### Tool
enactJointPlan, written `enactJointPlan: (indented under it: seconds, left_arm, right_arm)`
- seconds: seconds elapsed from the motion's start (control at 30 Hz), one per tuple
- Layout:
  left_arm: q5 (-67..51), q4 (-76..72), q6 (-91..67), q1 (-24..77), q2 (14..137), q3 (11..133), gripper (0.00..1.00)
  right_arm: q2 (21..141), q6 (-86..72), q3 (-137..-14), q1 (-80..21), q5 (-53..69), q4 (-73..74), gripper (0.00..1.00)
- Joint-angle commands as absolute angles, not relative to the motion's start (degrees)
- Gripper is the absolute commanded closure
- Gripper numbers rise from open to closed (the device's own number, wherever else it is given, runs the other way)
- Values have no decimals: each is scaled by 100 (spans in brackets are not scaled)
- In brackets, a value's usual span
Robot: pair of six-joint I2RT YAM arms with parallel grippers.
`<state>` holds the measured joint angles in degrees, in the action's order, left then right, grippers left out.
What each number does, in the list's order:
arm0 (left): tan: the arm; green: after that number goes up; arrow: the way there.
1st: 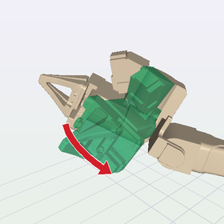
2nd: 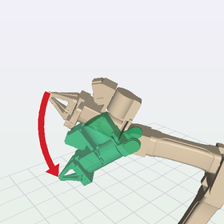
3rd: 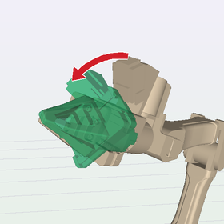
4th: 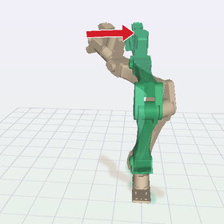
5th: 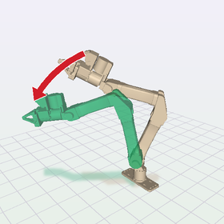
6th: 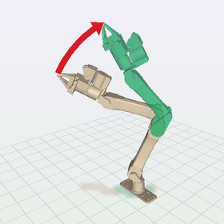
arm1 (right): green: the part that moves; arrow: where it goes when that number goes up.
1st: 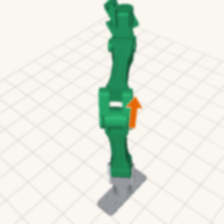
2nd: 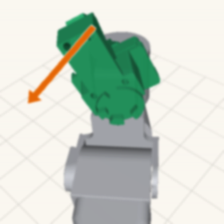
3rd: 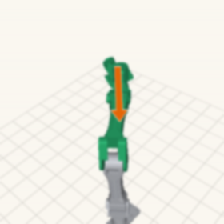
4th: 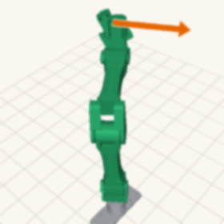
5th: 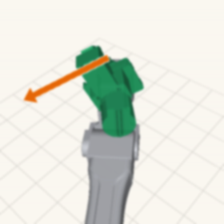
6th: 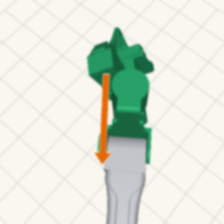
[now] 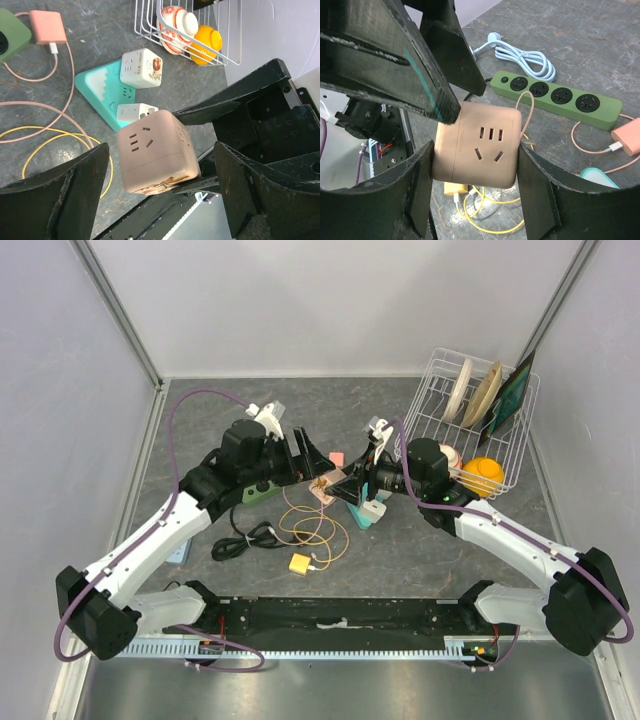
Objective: Insert the plug
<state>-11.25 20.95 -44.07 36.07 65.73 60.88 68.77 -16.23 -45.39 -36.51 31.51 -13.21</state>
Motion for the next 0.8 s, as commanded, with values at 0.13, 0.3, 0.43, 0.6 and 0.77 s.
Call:
enactJointPlan:
  seconds: [0.13,0.3,0.43,0.6,0.77]
  left_arm:
    - [-1688,2065,-4781,3595,6803,5898,9]
    - [-1687,1890,-5281,3595,6741,5696,12]
    - [-1696,1530,-5703,3595,6662,5529,18]
    - [-1863,1099,-6205,3586,6627,5405,29]
    - [-2083,993,-6416,3577,6636,5414,62]
  right_arm:
    - [6724,-1345,-4693,-3656,3340,-1837,100]
    - [6767,-1266,-4676,-3656,3322,-1907,100]
    - [6847,-1248,-4684,-3656,3445,-2021,100]
    - [6899,-1169,-4667,-3665,3489,-2039,100]
    - [6987,-994,-4693,-3665,3410,-1890,98]
